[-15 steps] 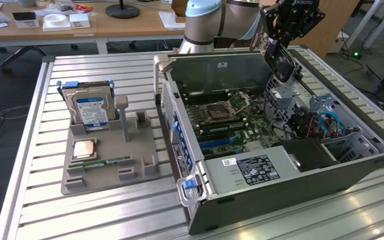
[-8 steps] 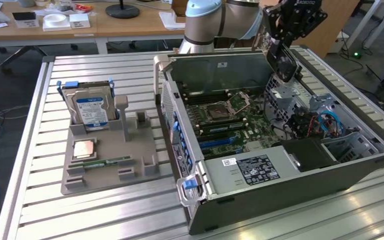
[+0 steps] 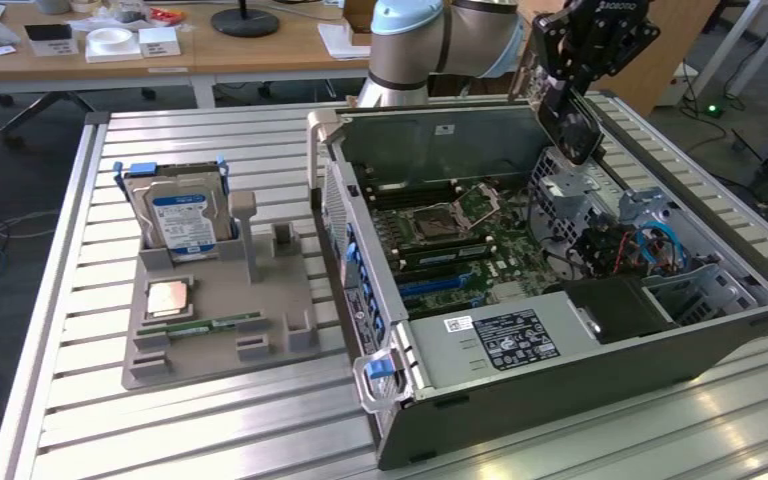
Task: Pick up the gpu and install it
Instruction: 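Pick up the gpu and move the gpu toward the slot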
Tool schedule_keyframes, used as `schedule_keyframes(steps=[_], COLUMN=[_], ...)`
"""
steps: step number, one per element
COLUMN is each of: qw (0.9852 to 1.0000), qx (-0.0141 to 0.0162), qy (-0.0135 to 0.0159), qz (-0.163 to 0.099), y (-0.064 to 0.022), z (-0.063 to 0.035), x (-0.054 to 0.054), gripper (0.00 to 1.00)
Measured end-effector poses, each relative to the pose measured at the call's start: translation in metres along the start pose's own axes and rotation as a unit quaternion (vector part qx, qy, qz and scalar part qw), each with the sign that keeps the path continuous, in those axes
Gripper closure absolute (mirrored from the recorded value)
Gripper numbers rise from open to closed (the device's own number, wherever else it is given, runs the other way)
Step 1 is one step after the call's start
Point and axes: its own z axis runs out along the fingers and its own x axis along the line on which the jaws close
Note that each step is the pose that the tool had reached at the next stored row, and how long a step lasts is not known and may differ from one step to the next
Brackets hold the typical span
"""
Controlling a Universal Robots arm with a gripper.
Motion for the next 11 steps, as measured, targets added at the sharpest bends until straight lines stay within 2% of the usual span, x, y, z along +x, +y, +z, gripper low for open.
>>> schedule_keyframes(steps=[6, 11], qw=[1.0000, 1.0000], qx=[0.0000, 0.0000], qy=[0.0000, 0.0000], qz=[0.000, 0.000], y=[0.0003, -0.0002], z=[0.0018, 0.0101], x=[-0.0050, -0.0063], gripper=[0.74, 0.74])
